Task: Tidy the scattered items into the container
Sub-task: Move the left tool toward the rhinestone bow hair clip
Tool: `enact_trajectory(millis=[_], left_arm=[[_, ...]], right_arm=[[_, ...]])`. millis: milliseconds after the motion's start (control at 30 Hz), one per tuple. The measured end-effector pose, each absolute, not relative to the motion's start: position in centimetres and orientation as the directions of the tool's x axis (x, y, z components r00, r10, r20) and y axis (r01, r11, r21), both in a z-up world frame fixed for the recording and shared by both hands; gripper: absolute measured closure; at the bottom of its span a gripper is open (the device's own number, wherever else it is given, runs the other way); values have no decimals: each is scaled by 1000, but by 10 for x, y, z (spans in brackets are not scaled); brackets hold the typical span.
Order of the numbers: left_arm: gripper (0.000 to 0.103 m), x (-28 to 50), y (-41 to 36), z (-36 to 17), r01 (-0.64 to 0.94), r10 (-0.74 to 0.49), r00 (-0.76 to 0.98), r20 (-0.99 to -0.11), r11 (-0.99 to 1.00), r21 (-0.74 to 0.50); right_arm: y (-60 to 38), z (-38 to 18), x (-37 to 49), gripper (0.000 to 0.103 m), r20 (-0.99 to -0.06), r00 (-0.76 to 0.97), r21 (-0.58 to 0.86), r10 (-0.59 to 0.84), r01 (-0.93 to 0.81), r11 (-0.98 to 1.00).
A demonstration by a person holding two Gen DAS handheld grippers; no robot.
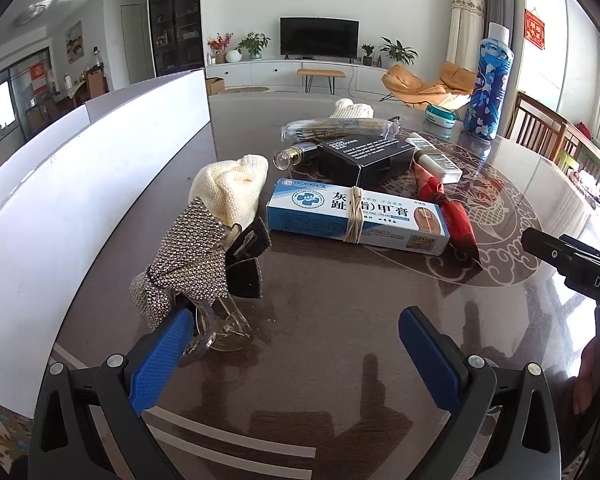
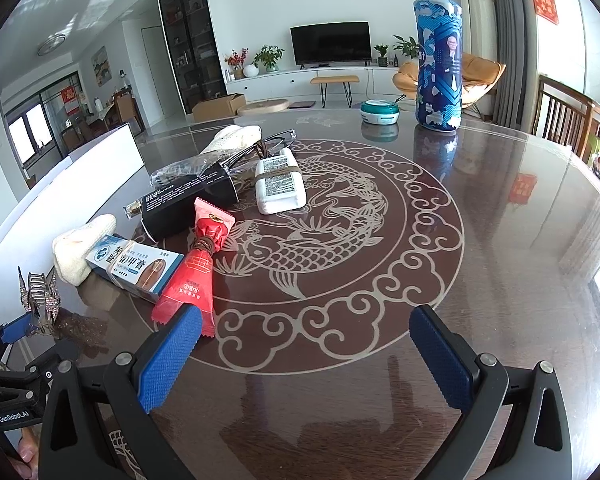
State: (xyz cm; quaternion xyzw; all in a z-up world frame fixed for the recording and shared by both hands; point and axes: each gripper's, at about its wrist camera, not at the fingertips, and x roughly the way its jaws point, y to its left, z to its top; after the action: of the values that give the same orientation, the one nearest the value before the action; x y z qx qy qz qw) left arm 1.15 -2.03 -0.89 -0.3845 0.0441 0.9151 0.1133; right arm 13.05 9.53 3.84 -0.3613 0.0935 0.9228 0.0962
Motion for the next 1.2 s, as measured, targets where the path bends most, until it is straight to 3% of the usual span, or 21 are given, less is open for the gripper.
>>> enact_trajectory(millis=[167,400,600,767,1200], left_arm=[[0,14,-46,5,-218,220,-702,-677,-972,-90],[0,2,-74,-3,-176,280,-657,-700,-960,-218],[0,1,-63,-9,-207,305,-632,-712,-952,-224],[0,-14,-46,-12,-208,240,-640,-729,-969,-137],[0,-48,-47,-28,-203,227,-565,-793,-970,-133]], right_arm=[[96,37,128,0,-692,-715,108,105,-246,-963],[98,36,128,0,-693,-714,115,99,-246,-962],[99,36,129,0,-693,-715,124,95,-247,-961],[99,36,128,0,-694,-714,126,90,-244,-962],[98,34,125,0,-706,-703,121,87,-241,-963]])
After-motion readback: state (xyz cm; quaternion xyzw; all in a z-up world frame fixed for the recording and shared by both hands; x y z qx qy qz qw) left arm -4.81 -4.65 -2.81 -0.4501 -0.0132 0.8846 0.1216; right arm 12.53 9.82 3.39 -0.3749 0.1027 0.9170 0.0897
